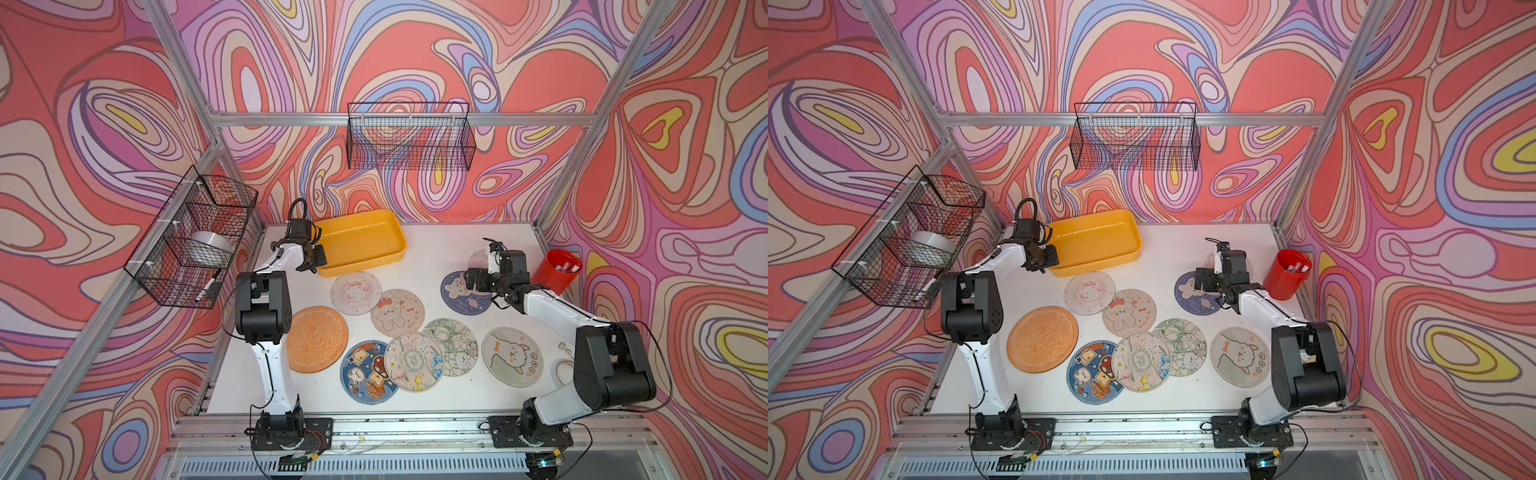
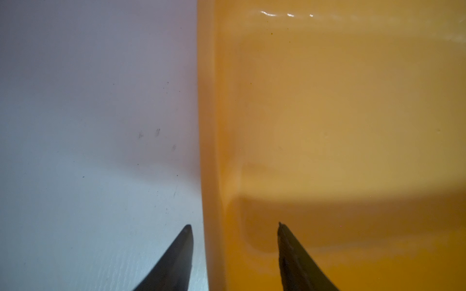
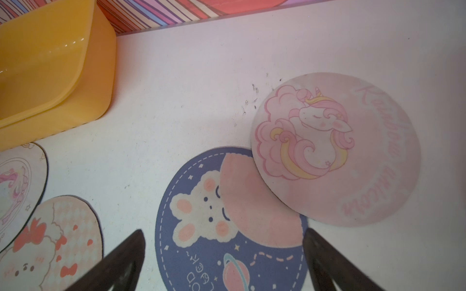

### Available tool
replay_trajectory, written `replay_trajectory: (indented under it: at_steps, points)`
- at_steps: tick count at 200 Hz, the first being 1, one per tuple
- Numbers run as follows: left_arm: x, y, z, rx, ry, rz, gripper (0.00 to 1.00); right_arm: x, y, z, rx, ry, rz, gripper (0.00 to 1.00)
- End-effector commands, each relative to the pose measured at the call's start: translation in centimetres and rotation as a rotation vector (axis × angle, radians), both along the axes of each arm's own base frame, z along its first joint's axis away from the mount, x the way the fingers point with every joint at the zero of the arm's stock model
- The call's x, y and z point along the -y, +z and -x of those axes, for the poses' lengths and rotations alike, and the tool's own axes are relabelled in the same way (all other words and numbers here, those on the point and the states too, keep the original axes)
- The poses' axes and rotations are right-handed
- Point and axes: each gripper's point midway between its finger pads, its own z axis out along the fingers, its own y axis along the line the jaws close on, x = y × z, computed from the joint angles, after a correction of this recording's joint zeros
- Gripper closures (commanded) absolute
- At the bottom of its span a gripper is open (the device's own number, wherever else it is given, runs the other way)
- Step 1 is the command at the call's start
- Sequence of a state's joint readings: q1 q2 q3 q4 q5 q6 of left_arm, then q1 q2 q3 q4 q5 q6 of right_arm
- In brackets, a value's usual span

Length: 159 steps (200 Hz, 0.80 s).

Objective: Put the coasters into the storage box
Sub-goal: Move the storage box to the center of the board.

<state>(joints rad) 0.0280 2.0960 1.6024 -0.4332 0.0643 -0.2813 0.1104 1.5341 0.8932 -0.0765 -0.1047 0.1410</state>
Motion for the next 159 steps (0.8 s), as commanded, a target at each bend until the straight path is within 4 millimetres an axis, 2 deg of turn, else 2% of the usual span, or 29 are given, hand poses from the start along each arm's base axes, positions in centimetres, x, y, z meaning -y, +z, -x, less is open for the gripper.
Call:
replay_trajectory:
  at_steps: [1,63,109,138,159]
  points:
    - [-0.1,-0.5,0.2,-0.041,0.005,0.016,0.56,-0.3,-0.1,-0.2,-0.007,0.004,0.003,0.02]
    - [0.5,-1.2,-0.3,-0.056,-0.036,0.022,0.81,-0.2,-0.1,-0.1,-0.007,0.001,0.011,0.02]
    - [2.0,-0.9,-0.9,-0.053,-0.089,0.018,1.00,-0.3,-0.1,-0.2,-0.007,0.001,0.010,0.02]
    - [3.2,-0.7,-1.3,-0.052,-0.099,0.023,1.00,-0.3,0.1,-0.3,-0.007,-0.001,0.011,0.02]
    - [4.9,-0.7,-1.5,-0.062,-0.130,0.025,1.00,-0.3,-0.1,-0.2,-0.013,0.000,0.011,0.02]
